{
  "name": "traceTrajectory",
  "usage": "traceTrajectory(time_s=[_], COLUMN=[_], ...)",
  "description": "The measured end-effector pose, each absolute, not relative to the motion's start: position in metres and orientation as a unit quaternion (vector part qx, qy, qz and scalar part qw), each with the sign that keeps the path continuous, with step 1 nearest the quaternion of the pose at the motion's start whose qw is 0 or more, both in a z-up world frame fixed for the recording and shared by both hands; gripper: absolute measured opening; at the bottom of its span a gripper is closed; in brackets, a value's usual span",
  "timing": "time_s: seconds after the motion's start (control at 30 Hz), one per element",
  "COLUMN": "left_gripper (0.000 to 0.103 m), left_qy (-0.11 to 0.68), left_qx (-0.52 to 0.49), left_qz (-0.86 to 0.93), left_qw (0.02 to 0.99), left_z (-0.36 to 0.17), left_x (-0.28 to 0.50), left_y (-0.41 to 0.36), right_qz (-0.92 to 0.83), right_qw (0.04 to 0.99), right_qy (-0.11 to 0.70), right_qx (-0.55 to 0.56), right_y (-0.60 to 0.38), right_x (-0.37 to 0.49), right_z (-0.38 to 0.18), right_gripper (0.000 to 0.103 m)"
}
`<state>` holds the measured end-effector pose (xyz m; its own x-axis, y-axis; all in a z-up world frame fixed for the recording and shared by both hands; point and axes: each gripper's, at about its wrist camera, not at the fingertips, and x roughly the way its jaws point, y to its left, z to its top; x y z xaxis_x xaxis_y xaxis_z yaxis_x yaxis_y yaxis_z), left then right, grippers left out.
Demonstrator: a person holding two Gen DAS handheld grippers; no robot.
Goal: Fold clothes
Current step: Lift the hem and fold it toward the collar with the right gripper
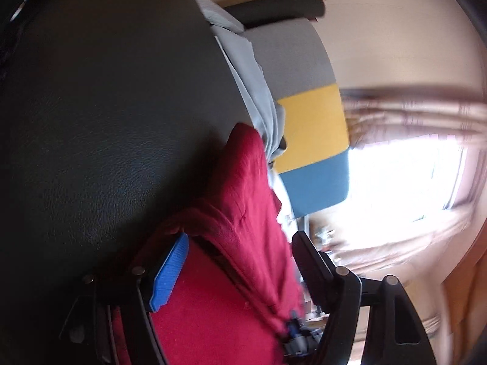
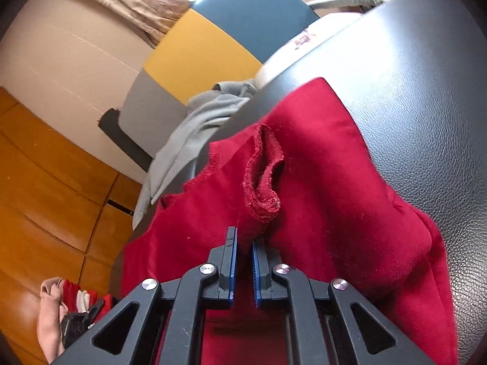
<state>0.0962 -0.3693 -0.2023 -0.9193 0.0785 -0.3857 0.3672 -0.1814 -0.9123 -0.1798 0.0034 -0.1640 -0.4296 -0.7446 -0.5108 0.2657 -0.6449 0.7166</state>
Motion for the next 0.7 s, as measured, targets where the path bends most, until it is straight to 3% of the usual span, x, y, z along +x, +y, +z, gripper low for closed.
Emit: traceTrajectory(time_s=[0.33,0.37,0.5,0.57,0.67,0.7], left_gripper=[0.074,0.07,0.031,0.022,0.02,0.015], left_qy=[0.625,0.623,0.586,0.571,0.555,0.555], left_qx=[0.199,0.201,0.196,0.21,0.235,0.237], left_qz=[-0.746,-0.746,-0.768,-0.772,-0.773,-0.771], left_qw=[0.12,0.123,0.167,0.183,0.2,0.203], left_z=[-0.189,-0.188,-0.176,-0.18,-0.195,-0.202], left_x=[0.059,0.055,0.056,0.058,0.063,0.066], left_y=[-0.364,-0.363,-0.37,-0.369,-0.366,-0.365], right_qz=[-0.791,-0.797,-0.813,-0.814,-0.809,-0.808], right_qw=[0.321,0.32,0.33,0.337,0.337,0.333], right_qy=[-0.291,-0.272,-0.23,-0.231,-0.216,-0.215], right_qx=[0.432,0.434,0.421,0.414,0.431,0.437], right_y=[-0.002,-0.007,-0.016,-0.015,-0.018,-0.017], right_x=[-0.188,-0.188,-0.187,-0.185,-0.178,-0.176], right_z=[-0.166,-0.163,-0.144,-0.139,-0.147,-0.153], right_gripper=[0.014,0.014,0.014,0.014,0.014,0.014])
